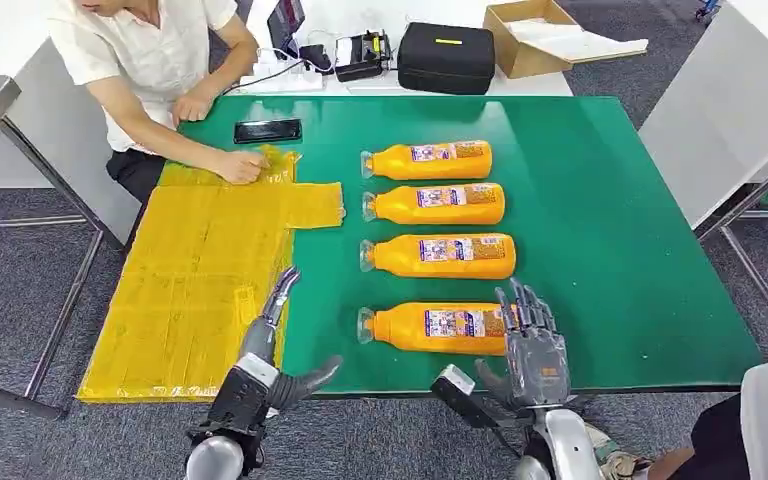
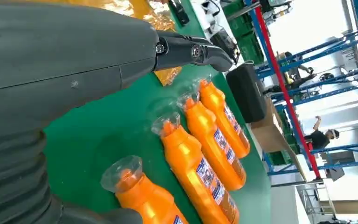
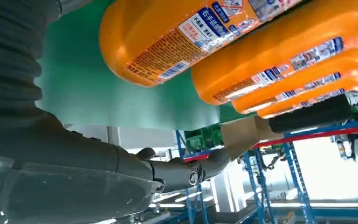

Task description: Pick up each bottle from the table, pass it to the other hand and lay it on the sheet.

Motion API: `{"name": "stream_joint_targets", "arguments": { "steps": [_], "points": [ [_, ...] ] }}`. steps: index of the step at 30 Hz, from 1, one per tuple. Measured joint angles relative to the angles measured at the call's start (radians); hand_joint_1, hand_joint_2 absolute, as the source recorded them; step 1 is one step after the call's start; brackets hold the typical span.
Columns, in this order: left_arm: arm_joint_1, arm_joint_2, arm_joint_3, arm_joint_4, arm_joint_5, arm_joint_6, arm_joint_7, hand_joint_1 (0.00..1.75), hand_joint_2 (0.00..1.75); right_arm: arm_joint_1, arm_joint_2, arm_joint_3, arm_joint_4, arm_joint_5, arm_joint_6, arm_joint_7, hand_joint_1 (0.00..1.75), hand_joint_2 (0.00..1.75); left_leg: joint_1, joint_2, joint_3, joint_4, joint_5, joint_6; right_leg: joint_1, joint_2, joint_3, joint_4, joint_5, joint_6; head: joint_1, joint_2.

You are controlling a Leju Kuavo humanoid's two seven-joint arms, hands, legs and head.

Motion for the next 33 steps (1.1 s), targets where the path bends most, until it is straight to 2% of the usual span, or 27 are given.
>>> {"name": "stream_joint_targets", "arguments": {
  "steps": [6,12,26,33],
  "points": [
    [-0.009,0.000,-0.006,0.013,0.004,-0.006,0.005,0.00,1.75,-0.033,-0.035,0.036,0.060,0.071,0.003,0.025,0.00,1.75,0.000,0.000,0.000,0.000,0.000,0.000,0.000,0.000,0.000,0.000,0.000,0.000,0.000,0.000],
    [-0.023,0.000,-0.027,0.024,0.019,-0.013,0.003,0.00,1.75,-0.068,-0.058,0.094,0.146,0.072,-0.004,0.054,0.00,1.75,0.000,0.000,0.000,0.000,0.000,0.000,0.000,0.000,0.000,0.000,0.000,0.000,0.000,0.000],
    [-0.033,0.000,-0.044,0.029,0.029,-0.001,0.005,0.00,1.75,-0.123,-0.063,0.116,0.249,0.032,0.011,0.053,0.00,1.75,0.000,0.000,0.000,0.000,0.000,0.000,0.000,0.000,0.000,0.000,0.000,0.000,0.000,0.000],
    [-0.033,0.000,-0.048,0.028,0.019,0.003,0.033,0.00,1.75,-0.153,-0.061,0.116,0.277,0.141,0.029,0.160,0.00,1.75,0.000,0.001,0.002,0.000,0.000,0.000,0.000,0.001,0.001,0.000,0.000,0.000,0.000,0.000]
  ]
}}
